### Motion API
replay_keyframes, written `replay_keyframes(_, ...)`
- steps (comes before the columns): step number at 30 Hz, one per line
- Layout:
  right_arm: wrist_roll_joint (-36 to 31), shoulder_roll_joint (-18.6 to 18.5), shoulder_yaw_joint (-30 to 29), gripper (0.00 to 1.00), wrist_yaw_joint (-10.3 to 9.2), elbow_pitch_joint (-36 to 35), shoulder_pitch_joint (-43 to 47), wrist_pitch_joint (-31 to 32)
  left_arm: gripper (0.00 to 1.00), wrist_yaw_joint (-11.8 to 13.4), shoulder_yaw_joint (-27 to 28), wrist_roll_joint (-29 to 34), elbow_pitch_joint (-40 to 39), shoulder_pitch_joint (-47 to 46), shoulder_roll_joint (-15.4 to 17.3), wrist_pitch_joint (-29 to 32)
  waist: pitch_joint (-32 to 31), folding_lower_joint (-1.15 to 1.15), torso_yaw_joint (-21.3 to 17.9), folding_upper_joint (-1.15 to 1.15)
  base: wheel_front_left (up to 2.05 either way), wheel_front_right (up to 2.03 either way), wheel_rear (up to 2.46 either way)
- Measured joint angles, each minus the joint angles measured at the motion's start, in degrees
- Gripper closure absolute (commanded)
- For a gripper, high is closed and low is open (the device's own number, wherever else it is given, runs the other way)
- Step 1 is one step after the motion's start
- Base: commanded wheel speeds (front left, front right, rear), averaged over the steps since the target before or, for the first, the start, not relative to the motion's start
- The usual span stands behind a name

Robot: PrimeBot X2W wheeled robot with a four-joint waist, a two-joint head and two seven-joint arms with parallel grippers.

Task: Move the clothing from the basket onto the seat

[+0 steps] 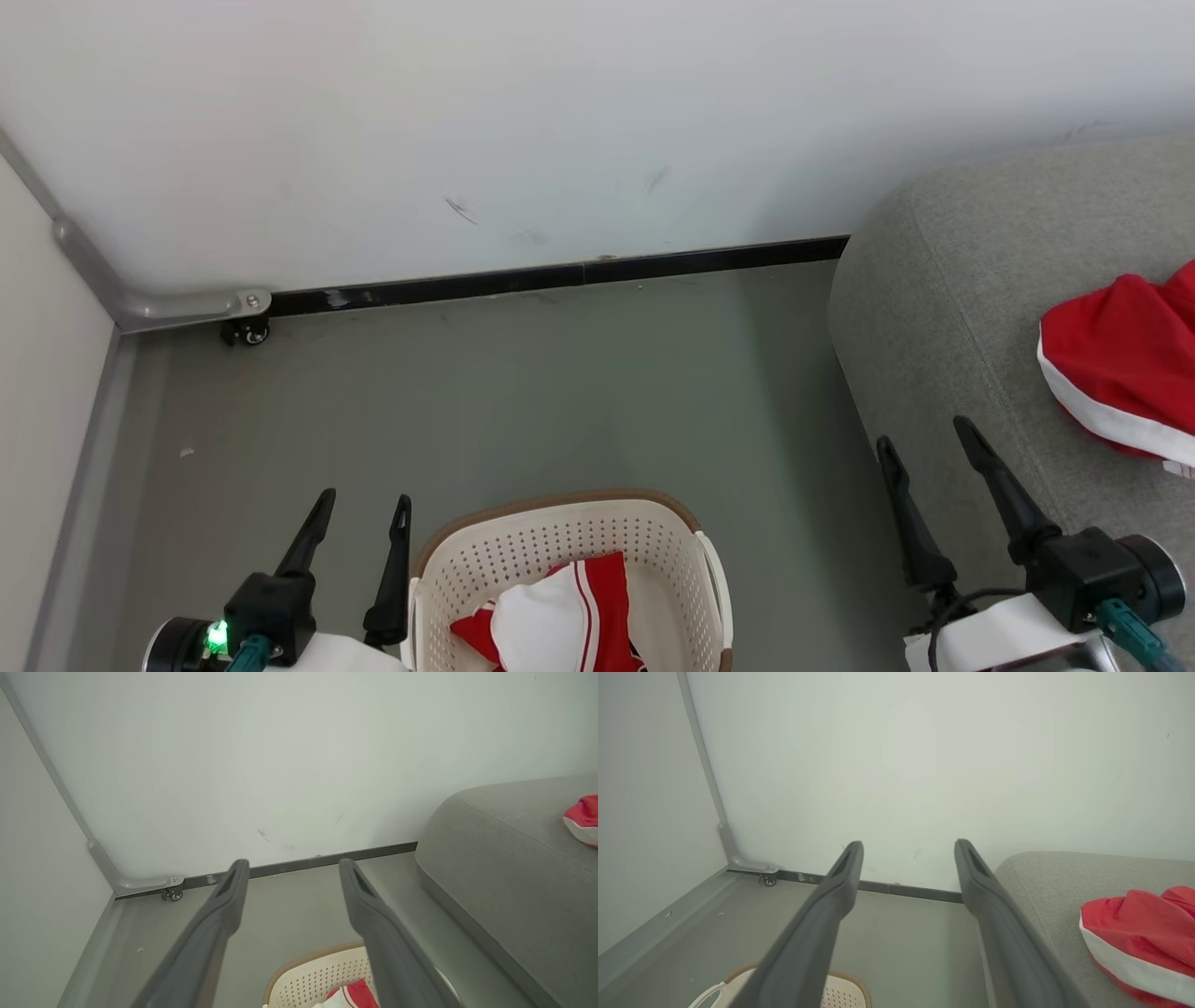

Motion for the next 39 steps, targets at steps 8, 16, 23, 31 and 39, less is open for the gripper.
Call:
replay_keyframes(8, -1.00, 0.01, -0.34, 0.00, 0.00, -2.91, -1.66, 0.69, 0.00, -2.24, -2.90, 1.10, 2.77, -4.25, -0.12, 0.03, 3.58, 0.00, -0.43, 0.00, 0.00, 0.00, 0.00)
replay_keyframes(16, -1.51, 0.02, -1.30, 0.00, 0.00, -5.50, -3.89, 1.18, 0.00, -3.37, -5.10, 2.01, 6.38, -8.39, -1.81, 0.90, 7.66, 0.00, -1.18, 0.00, 0.00, 0.00, 0.00)
replay_keyframes(23, -1.58, 0.02, -2.61, 0.00, 0.00, -7.49, -5.20, 1.41, 0.00, -4.76, -6.78, 2.75, 11.18, -11.12, -2.26, 1.64, 11.77, 0.00, -2.22, 0.00, 0.00, 0.00, 0.00)
replay_keyframes(31, -1.58, 0.02, -4.68, 0.00, 0.00, -9.58, -6.71, 1.40, 0.00, -5.39, -7.69, 4.19, 15.90, -14.49, -2.00, 2.60, 16.53, 0.00, -3.68, 0.00, 0.00, 0.00, 0.00)
replay_keyframes(39, -1.57, 0.02, -4.92, 0.00, 0.00, -10.44, -9.24, 1.33, 0.00, -5.48, -8.13, 5.27, 19.79, -18.18, -1.76, 2.90, 21.10, 0.00, -5.15, 0.00, 0.00, 0.00, 0.00)
